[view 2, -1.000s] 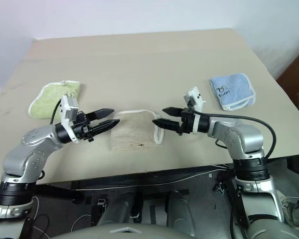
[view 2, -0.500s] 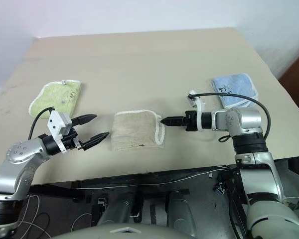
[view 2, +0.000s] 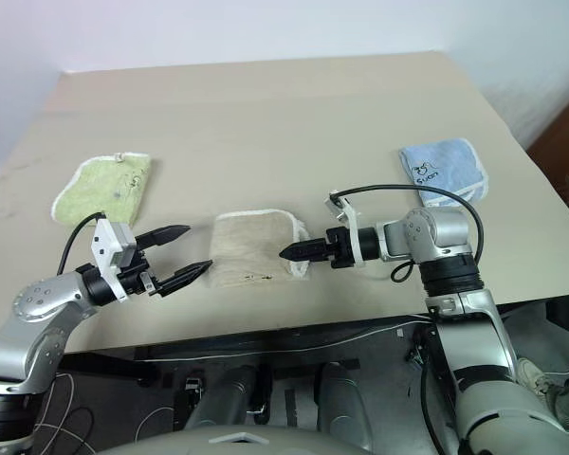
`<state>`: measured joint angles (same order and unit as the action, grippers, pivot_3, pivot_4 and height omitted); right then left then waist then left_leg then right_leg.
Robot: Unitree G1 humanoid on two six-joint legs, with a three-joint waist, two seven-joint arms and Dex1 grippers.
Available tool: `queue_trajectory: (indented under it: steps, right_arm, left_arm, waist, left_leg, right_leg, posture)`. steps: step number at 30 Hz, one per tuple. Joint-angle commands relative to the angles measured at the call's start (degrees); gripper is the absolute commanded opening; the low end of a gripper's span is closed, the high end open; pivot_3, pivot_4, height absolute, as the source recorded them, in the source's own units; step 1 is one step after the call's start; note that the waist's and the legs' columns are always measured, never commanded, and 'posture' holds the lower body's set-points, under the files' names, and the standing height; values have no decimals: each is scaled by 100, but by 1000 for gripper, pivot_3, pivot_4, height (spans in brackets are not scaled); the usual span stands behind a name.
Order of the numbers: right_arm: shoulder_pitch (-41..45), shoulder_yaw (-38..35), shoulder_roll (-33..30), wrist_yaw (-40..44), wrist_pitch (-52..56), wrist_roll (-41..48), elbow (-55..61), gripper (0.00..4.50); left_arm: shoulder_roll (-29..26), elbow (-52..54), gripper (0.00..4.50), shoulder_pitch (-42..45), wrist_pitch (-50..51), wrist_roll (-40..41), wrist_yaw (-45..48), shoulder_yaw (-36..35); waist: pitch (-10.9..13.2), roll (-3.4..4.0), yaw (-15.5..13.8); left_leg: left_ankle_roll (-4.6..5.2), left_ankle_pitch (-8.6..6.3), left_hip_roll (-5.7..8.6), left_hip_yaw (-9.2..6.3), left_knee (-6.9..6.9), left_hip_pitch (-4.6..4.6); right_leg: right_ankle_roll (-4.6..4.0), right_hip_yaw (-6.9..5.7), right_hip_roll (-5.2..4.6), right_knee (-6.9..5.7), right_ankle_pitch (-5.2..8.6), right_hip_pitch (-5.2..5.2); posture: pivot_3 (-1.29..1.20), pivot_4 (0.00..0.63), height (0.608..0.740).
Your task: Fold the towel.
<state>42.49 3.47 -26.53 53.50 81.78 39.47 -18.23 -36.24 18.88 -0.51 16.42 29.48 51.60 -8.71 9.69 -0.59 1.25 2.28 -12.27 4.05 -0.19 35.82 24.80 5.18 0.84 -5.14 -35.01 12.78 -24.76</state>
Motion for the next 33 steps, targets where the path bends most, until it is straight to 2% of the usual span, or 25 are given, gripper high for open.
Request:
queue_trajectory:
  steps: [1,8,11,22,30,33]
  right_arm:
    - [83,-285,167,-256,52,-14,-287,4500]
    - [217,-372,453,-480,122,-30,-446,4500]
    - [152,-248,589,-578,156,-46,-264,3922]
    - [246,-388,541,-746,480,42,-147,107]
    - [134,-865,626,-799,1028,551,584,17]
    - [116,-1626,708,-1008,1072,913,1048,17]
  left_arm:
    - [-127,285,4455,43,9,96,145,5]
    - [-78,214,4455,119,-35,12,166,125]
    - [-77,224,4500,103,-30,23,166,116]
    - [-126,-8,4500,122,-210,-99,240,48]
    - [-111,-260,4500,174,-389,-192,336,81]
    - [-130,-356,4500,238,-397,-193,387,55]
  waist:
    - [0,1,13]
    - [-1,2,26]
    - [-1,2,104]
    - [-1,2,129]
    - [0,4,116]
    - [0,4,112]
  left_leg:
    - [0,0,0,0,1,-1]
    - [0,0,0,0,4,-8]
    - [-1,0,-1,0,3,-10]
    - [-1,0,1,0,-8,-8]
    - [-1,0,1,0,-16,-5]
    - [-1,1,1,0,-15,18]
  right_leg:
    - [0,0,0,-4,0,0]
    - [0,1,1,-10,0,3]
    - [0,0,1,-12,0,4]
    - [1,2,2,-6,-1,-1]
    - [1,2,1,-5,0,-8]
    - [5,2,1,-6,-3,-30]
  posture:
    - [0,150,740]
    - [0,150,740]
    - [0,150,740]
    - [0,150,740]
    - [0,150,740]
    - [0,150,740]
